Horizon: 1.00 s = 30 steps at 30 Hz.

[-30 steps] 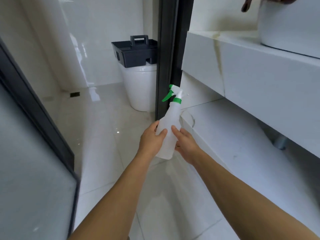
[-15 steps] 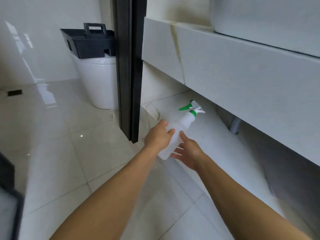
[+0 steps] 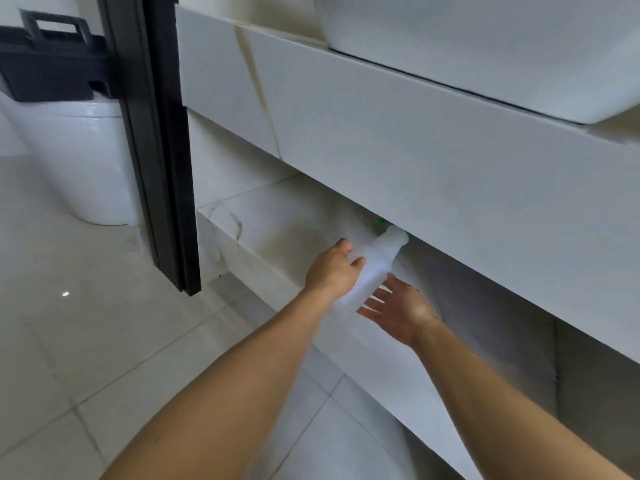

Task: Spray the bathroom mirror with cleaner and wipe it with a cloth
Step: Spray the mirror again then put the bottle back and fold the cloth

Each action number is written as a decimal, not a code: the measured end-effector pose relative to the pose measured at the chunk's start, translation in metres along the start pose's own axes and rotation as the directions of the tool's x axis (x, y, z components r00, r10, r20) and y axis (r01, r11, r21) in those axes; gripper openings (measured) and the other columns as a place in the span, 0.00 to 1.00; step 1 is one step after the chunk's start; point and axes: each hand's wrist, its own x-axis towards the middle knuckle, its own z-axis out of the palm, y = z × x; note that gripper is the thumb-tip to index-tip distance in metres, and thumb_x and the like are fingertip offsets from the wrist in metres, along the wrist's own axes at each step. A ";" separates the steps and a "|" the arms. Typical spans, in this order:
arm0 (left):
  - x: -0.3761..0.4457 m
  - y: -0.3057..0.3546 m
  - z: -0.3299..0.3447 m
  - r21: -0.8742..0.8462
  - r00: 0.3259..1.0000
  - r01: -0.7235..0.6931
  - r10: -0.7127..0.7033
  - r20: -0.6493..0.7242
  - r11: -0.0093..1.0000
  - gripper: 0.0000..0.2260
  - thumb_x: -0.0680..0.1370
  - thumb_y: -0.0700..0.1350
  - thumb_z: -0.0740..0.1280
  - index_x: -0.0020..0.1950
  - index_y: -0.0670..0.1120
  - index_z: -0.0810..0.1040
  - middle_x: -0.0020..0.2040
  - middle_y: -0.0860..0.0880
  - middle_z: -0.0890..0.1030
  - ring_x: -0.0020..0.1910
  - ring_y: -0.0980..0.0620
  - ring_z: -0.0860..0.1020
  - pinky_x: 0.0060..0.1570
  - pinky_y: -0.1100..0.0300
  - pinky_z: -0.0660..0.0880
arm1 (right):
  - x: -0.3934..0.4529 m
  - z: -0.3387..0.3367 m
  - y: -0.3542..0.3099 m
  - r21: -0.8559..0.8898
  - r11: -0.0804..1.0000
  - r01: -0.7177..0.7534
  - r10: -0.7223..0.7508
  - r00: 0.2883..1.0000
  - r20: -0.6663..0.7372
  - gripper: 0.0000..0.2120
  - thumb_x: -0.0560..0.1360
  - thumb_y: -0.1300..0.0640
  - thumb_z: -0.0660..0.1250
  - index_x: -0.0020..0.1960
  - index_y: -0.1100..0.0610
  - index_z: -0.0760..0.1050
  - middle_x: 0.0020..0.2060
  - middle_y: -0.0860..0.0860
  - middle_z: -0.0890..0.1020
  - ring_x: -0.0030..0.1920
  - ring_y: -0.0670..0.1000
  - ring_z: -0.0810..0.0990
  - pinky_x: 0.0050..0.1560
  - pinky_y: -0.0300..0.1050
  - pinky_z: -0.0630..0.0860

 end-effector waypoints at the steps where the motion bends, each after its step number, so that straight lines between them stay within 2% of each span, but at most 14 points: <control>1: 0.001 0.002 0.004 -0.009 1.000 0.006 -0.006 0.013 1.000 0.18 0.81 0.54 0.63 0.67 0.46 0.71 0.66 0.46 0.78 0.63 0.43 0.76 0.59 0.52 0.75 | -0.001 -0.006 -0.002 -0.035 0.999 0.004 -0.004 1.000 -0.015 0.18 0.84 0.52 0.57 0.70 0.57 0.72 0.65 0.59 0.78 0.62 0.63 0.79 0.56 0.60 0.78; 4: -0.006 0.001 0.019 -0.050 0.999 0.035 -0.033 0.037 0.998 0.17 0.81 0.53 0.64 0.64 0.44 0.72 0.63 0.45 0.79 0.60 0.42 0.77 0.57 0.53 0.75 | -0.004 -0.020 -0.003 -0.153 0.988 0.012 -0.021 0.998 -0.055 0.16 0.84 0.52 0.57 0.68 0.55 0.74 0.64 0.58 0.79 0.61 0.62 0.80 0.57 0.60 0.79; 6: -0.013 -0.002 0.026 -0.095 0.999 0.037 -0.037 0.001 0.995 0.16 0.80 0.53 0.65 0.62 0.44 0.72 0.60 0.46 0.80 0.58 0.44 0.78 0.55 0.54 0.76 | -0.005 -0.024 -0.002 -0.188 0.982 0.026 -0.036 0.998 -0.050 0.16 0.84 0.51 0.57 0.66 0.55 0.75 0.63 0.58 0.80 0.60 0.61 0.81 0.57 0.60 0.79; 9: -0.019 -0.003 0.028 -0.167 0.996 0.024 -0.038 -0.082 0.986 0.15 0.78 0.52 0.68 0.60 0.45 0.73 0.56 0.47 0.81 0.54 0.44 0.79 0.52 0.53 0.77 | -0.008 -0.022 -0.004 -0.195 0.979 0.063 -0.076 0.995 -0.058 0.15 0.85 0.51 0.55 0.64 0.54 0.76 0.61 0.56 0.81 0.58 0.59 0.82 0.53 0.56 0.79; 12: -0.019 -0.002 0.026 -0.234 0.994 -0.016 -0.010 -0.108 0.972 0.15 0.78 0.50 0.69 0.60 0.44 0.73 0.58 0.48 0.81 0.55 0.45 0.79 0.54 0.53 0.77 | -0.009 -0.017 -0.007 -0.175 0.979 0.104 -0.115 0.992 -0.053 0.17 0.85 0.50 0.53 0.67 0.54 0.74 0.63 0.54 0.80 0.61 0.57 0.80 0.54 0.53 0.78; 16: -0.017 -0.001 0.031 -0.312 0.994 -0.044 0.011 -0.107 0.949 0.15 0.77 0.48 0.72 0.60 0.45 0.74 0.59 0.48 0.82 0.55 0.48 0.80 0.53 0.56 0.78 | -0.013 -0.017 -0.011 -0.155 0.977 0.148 -0.156 0.987 -0.046 0.14 0.85 0.51 0.53 0.59 0.51 0.77 0.62 0.51 0.80 0.61 0.54 0.79 0.55 0.51 0.76; 18: -0.017 -0.002 0.037 -0.359 0.996 -0.048 0.019 -0.085 0.932 0.16 0.77 0.46 0.72 0.62 0.46 0.74 0.60 0.49 0.82 0.57 0.49 0.81 0.56 0.56 0.78 | -0.013 -0.019 -0.012 -0.129 0.977 0.170 -0.179 0.982 -0.064 0.14 0.85 0.51 0.54 0.62 0.52 0.76 0.64 0.51 0.79 0.64 0.55 0.77 0.60 0.51 0.74; 20: -0.017 0.000 0.043 -0.432 0.998 -0.043 0.024 -0.051 0.901 0.20 0.77 0.44 0.72 0.67 0.45 0.73 0.64 0.48 0.81 0.62 0.49 0.80 0.63 0.51 0.77 | -0.013 -0.020 -0.014 -0.030 0.983 0.179 -0.182 0.979 -0.094 0.15 0.84 0.53 0.55 0.67 0.53 0.74 0.66 0.52 0.78 0.66 0.55 0.76 0.64 0.50 0.72; 23: -0.016 0.001 0.051 -0.484 0.999 -0.052 0.050 -0.019 0.874 0.25 0.77 0.40 0.72 0.73 0.45 0.70 0.69 0.47 0.78 0.67 0.50 0.77 0.68 0.49 0.73 | -0.010 -0.025 -0.019 0.135 0.981 0.141 -0.117 0.978 -0.172 0.20 0.84 0.65 0.55 0.76 0.60 0.64 0.72 0.59 0.71 0.69 0.57 0.70 0.61 0.44 0.70; 24: -0.016 0.001 0.053 -0.491 0.998 -0.054 0.055 -0.011 0.869 0.26 0.77 0.39 0.72 0.73 0.45 0.69 0.70 0.47 0.77 0.68 0.50 0.76 0.69 0.50 0.73 | -0.008 -0.028 -0.019 0.107 0.983 0.151 -0.129 0.974 -0.187 0.23 0.83 0.68 0.55 0.77 0.60 0.62 0.73 0.61 0.69 0.70 0.59 0.68 0.61 0.44 0.68; 26: -0.016 -0.001 0.057 -0.513 0.998 -0.055 0.068 0.006 0.857 0.27 0.77 0.37 0.71 0.74 0.44 0.69 0.70 0.47 0.77 0.69 0.52 0.76 0.70 0.51 0.72 | -0.009 -0.032 -0.017 0.095 0.982 0.161 -0.144 0.976 -0.164 0.22 0.83 0.66 0.56 0.76 0.55 0.65 0.71 0.55 0.73 0.71 0.56 0.71 0.67 0.46 0.68; 28: -0.015 -0.002 0.059 -0.526 0.996 -0.062 0.090 0.028 0.848 0.27 0.77 0.35 0.70 0.75 0.44 0.68 0.71 0.47 0.76 0.69 0.53 0.75 0.70 0.51 0.72 | -0.013 -0.036 -0.014 -0.075 0.979 0.190 -0.198 0.972 -0.125 0.19 0.84 0.60 0.55 0.72 0.50 0.70 0.69 0.48 0.76 0.71 0.50 0.72 0.74 0.48 0.65; 30: -0.013 -0.003 0.059 -0.525 0.992 -0.068 0.116 0.058 0.848 0.27 0.78 0.35 0.69 0.76 0.45 0.67 0.72 0.47 0.75 0.70 0.52 0.74 0.71 0.50 0.71 | -0.016 -0.037 -0.014 -0.179 0.958 0.226 -0.245 0.965 -0.090 0.18 0.84 0.59 0.55 0.73 0.51 0.70 0.69 0.49 0.77 0.70 0.50 0.73 0.72 0.47 0.67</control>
